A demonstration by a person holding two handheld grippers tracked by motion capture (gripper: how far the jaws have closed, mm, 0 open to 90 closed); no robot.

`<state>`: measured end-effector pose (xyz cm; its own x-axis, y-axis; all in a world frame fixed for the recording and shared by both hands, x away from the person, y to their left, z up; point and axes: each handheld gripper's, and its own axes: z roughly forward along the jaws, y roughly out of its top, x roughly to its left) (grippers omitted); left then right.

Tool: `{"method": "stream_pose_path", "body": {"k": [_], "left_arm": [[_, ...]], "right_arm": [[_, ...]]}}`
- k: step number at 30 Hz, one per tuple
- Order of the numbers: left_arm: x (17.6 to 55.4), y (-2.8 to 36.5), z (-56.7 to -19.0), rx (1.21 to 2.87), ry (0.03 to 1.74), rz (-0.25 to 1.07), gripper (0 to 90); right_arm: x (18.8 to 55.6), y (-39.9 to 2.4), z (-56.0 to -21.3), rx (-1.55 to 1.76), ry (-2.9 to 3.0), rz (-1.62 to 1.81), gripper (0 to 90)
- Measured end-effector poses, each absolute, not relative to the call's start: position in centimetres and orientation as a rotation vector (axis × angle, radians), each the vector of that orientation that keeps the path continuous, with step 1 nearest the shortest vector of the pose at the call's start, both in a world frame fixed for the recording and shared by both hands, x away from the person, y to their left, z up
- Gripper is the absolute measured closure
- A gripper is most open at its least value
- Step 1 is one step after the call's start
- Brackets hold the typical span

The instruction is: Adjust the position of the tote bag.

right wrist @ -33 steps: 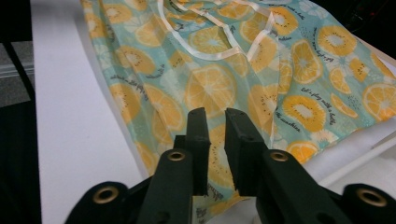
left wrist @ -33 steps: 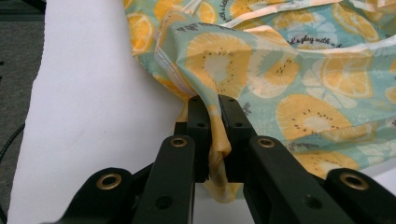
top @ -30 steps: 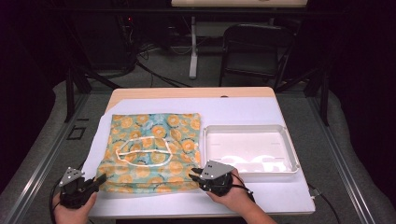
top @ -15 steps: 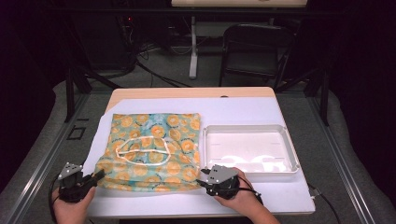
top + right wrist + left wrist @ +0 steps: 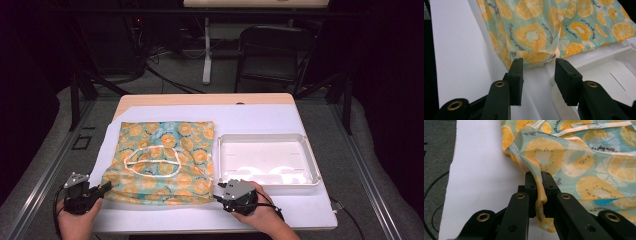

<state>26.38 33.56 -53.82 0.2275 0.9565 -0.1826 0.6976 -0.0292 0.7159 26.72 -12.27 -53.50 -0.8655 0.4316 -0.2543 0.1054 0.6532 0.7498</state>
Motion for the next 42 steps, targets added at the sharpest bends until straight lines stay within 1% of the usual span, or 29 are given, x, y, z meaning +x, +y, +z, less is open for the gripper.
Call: {"method": "stream_pose_path", "body": {"k": [13, 21, 25, 42], "left_arm": [[26.9, 33.8, -54.1, 1.779, 1.554, 0.443, 85.1], [27.1, 33.7, -54.2, 1.782, 1.552, 0.44, 85.2], [27.1, 33.7, -54.2, 1.782, 1.551, 0.437, 85.3], [27.0, 33.5, -54.2, 1.788, 1.538, 0.437, 85.3]], "right_arm": [[26.4, -12.1, -54.2, 0.368, 2.459, 0.995, 59.8], [26.3, -11.6, -54.8, 0.306, 2.462, 0.953, 55.3], [26.2, -11.4, -54.9, 0.269, 2.465, 0.892, 54.9], [25.9, -10.6, -55.4, 0.144, 2.405, 0.838, 54.0]]}}
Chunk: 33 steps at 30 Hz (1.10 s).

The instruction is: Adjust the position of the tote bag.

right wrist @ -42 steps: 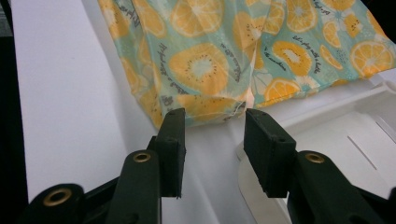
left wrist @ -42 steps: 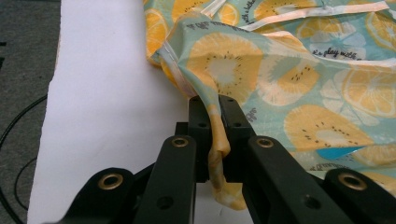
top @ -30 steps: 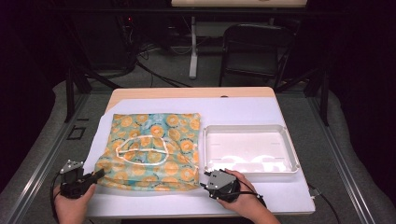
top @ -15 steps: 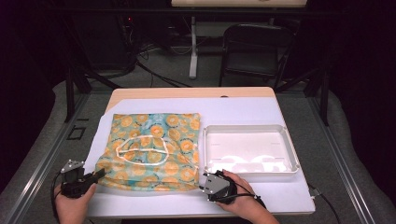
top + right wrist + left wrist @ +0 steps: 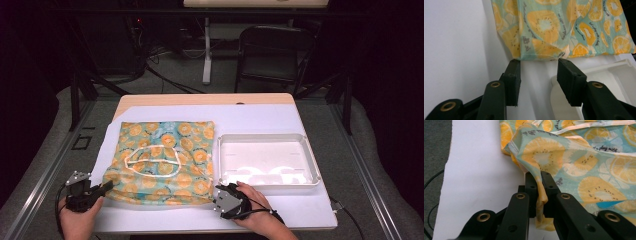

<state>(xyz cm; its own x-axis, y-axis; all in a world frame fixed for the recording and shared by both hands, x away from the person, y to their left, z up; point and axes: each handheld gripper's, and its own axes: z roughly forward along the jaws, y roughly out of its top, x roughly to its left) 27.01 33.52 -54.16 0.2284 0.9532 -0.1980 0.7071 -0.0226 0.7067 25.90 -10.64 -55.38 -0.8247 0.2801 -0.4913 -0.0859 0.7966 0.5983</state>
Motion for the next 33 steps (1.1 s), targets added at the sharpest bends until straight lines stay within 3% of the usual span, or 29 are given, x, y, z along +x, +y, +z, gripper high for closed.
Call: {"method": "stream_pose_path", "body": {"k": [33], "left_arm": [[26.0, 32.7, -54.0, 1.834, 1.475, 0.451, 85.3]], "right_arm": [[25.9, -9.0, -55.5, 0.077, 2.392, 0.862, 56.3]]}}
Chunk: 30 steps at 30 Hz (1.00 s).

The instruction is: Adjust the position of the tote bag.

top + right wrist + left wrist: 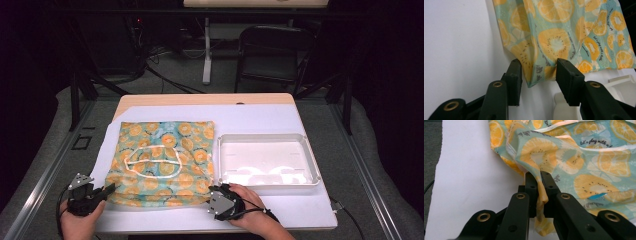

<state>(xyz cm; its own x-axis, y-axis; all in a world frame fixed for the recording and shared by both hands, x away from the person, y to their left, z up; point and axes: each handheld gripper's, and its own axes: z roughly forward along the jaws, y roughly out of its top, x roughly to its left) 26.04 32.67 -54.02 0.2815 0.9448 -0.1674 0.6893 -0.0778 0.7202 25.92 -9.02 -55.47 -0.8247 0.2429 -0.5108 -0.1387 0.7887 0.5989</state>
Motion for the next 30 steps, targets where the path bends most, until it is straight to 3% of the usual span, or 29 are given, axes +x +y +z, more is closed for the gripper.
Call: {"method": "stream_pose_path", "body": {"k": [23, 30], "left_arm": [[25.92, 32.44, -53.99, 1.856, 1.446, 0.442, 85.3], [25.91, 32.36, -54.0, 1.851, 1.442, 0.447, 85.3]], "right_arm": [[26.3, -8.39, -55.39, 0.127, 2.434, 0.884, 67.9], [26.45, -8.48, -55.23, 0.177, 2.435, 0.955, 75.6]]}}
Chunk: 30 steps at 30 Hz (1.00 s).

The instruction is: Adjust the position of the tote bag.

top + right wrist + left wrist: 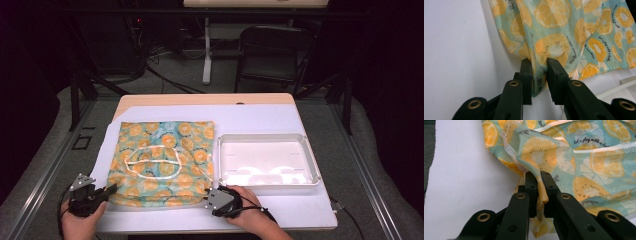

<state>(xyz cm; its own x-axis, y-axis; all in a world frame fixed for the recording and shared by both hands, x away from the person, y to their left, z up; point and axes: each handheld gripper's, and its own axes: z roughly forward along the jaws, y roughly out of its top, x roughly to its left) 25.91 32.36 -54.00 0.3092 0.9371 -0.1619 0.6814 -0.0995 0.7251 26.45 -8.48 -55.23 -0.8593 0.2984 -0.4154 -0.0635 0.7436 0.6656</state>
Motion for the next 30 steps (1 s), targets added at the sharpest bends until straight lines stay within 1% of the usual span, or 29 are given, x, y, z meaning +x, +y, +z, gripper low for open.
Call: {"method": "stream_pose_path", "body": {"k": [9, 20, 30], "left_arm": [[25.9, 32.4, -53.9, 1.852, 1.437, 0.452, 85.9], [25.6, 32.5, -53.5, 1.834, 1.418, 0.479, 87.7], [25.3, 32.1, -52.8, 1.837, 1.373, 0.537, 88.4]], "right_arm": [[26.4, -8.4, -55.1, 0.18, 2.457, 0.936, 81.7], [26.6, -8.7, -54.8, 0.247, 2.478, 1.023, 87.2], [26.9, -9.2, -54.0, 0.343, 2.491, 1.127, 88.7]]}}
